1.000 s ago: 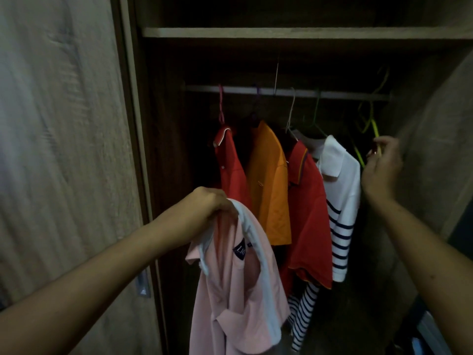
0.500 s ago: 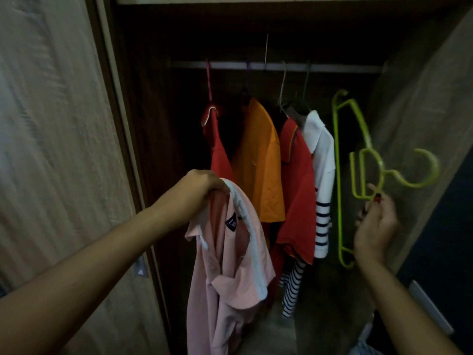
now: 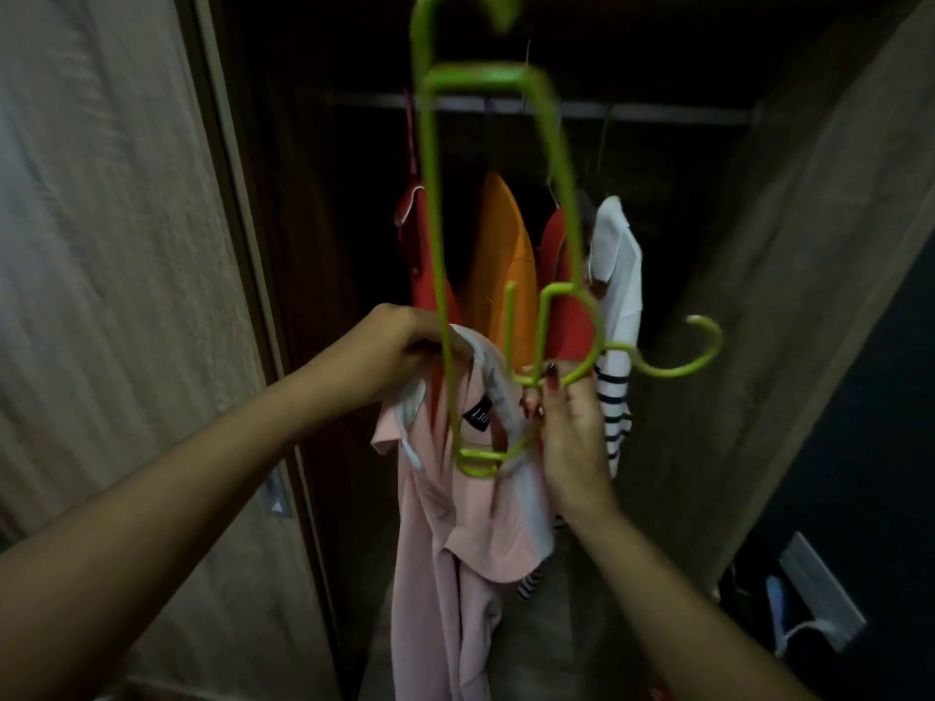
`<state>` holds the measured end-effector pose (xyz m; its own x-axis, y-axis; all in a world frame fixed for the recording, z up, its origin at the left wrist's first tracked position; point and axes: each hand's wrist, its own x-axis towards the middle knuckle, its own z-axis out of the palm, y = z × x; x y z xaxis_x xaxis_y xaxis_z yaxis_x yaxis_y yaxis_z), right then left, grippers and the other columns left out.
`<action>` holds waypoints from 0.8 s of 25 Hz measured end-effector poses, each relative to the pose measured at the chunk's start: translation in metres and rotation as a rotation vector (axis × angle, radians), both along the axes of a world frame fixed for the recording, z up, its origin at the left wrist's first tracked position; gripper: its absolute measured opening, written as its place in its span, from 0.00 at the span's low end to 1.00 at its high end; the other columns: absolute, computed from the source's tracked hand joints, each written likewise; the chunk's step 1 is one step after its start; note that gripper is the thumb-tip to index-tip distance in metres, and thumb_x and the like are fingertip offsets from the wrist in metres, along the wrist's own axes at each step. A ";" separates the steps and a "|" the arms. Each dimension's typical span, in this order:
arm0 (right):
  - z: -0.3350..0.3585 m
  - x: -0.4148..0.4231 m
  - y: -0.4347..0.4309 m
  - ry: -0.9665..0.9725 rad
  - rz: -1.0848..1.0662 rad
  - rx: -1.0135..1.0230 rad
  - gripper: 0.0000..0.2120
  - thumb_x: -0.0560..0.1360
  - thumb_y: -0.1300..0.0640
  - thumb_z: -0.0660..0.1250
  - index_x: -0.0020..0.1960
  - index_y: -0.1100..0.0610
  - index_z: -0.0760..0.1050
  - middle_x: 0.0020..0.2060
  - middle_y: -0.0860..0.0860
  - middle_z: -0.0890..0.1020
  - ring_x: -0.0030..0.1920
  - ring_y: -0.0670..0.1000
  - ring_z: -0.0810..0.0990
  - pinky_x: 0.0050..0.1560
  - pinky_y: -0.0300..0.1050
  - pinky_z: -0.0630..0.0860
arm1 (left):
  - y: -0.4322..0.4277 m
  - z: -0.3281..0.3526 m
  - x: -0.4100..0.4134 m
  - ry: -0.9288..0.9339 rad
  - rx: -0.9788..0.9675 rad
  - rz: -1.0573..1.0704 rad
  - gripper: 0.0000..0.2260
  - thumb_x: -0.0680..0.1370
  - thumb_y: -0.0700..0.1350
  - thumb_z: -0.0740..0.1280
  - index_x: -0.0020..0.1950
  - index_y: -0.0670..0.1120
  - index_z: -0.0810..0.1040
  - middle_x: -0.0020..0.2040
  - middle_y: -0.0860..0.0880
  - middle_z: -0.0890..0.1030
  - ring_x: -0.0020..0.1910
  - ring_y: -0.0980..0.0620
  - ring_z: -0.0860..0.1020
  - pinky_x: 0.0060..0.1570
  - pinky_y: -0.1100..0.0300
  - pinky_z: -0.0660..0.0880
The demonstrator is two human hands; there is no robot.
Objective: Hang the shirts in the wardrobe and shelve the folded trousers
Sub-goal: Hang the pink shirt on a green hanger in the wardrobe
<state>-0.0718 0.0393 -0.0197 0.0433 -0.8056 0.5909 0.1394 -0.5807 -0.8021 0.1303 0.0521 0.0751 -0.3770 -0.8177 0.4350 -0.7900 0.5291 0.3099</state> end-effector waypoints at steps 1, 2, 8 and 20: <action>-0.015 -0.001 -0.008 0.098 -0.021 -0.016 0.09 0.81 0.58 0.56 0.49 0.50 0.74 0.37 0.54 0.76 0.39 0.49 0.76 0.43 0.41 0.74 | 0.008 0.008 0.005 0.068 0.059 -0.020 0.16 0.75 0.31 0.64 0.57 0.46 0.82 0.56 0.51 0.82 0.56 0.58 0.79 0.59 0.64 0.75; -0.029 -0.006 -0.017 0.171 -0.049 -0.019 0.08 0.80 0.59 0.57 0.48 0.55 0.75 0.37 0.53 0.77 0.39 0.47 0.76 0.43 0.38 0.74 | 0.018 0.016 0.012 0.158 0.123 -0.040 0.17 0.76 0.32 0.64 0.56 0.52 0.82 0.54 0.56 0.82 0.55 0.61 0.79 0.58 0.63 0.76; -0.046 -0.044 -0.057 0.646 -0.098 -0.008 0.10 0.80 0.59 0.58 0.45 0.55 0.77 0.36 0.52 0.81 0.38 0.40 0.79 0.39 0.32 0.72 | 0.029 0.024 0.071 0.031 0.219 -0.002 0.16 0.71 0.37 0.68 0.57 0.48 0.81 0.53 0.52 0.82 0.52 0.52 0.81 0.51 0.49 0.79; -0.013 -0.042 -0.048 1.131 -0.155 -0.398 0.09 0.73 0.57 0.59 0.46 0.57 0.77 0.40 0.55 0.82 0.40 0.55 0.80 0.42 0.48 0.75 | 0.019 -0.030 0.054 -0.325 0.204 0.078 0.18 0.69 0.44 0.63 0.58 0.54 0.80 0.55 0.57 0.81 0.50 0.59 0.80 0.47 0.59 0.79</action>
<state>-0.1133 -0.0085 -0.0323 0.6153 -0.6184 0.4889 -0.6184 -0.7633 -0.1871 0.1842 0.0713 0.0454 -0.4017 -0.9067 0.1284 -0.8996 0.4170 0.1301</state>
